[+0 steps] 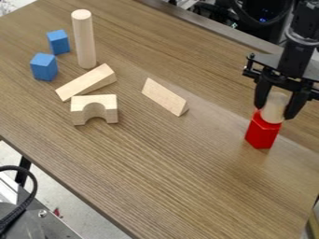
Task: Take the white cylinder and put it on top of the red cylinder
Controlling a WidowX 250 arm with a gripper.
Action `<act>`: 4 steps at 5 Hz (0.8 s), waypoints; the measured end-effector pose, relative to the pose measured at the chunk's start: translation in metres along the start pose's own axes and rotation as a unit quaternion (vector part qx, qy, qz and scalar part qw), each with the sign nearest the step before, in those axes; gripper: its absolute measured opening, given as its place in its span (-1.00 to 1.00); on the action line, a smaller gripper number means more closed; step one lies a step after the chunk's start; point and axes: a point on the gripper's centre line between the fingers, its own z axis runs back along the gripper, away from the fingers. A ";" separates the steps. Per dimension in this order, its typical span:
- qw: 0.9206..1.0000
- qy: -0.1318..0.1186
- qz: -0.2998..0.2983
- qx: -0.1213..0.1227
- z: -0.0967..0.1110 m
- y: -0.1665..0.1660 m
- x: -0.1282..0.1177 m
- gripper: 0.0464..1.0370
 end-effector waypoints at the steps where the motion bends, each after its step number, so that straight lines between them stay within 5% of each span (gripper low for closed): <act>1: 1.000 -0.003 -0.002 0.003 0.000 0.001 0.003 0.02; 4: 1.000 0.001 -0.008 0.004 -0.001 0.007 -0.001 0.02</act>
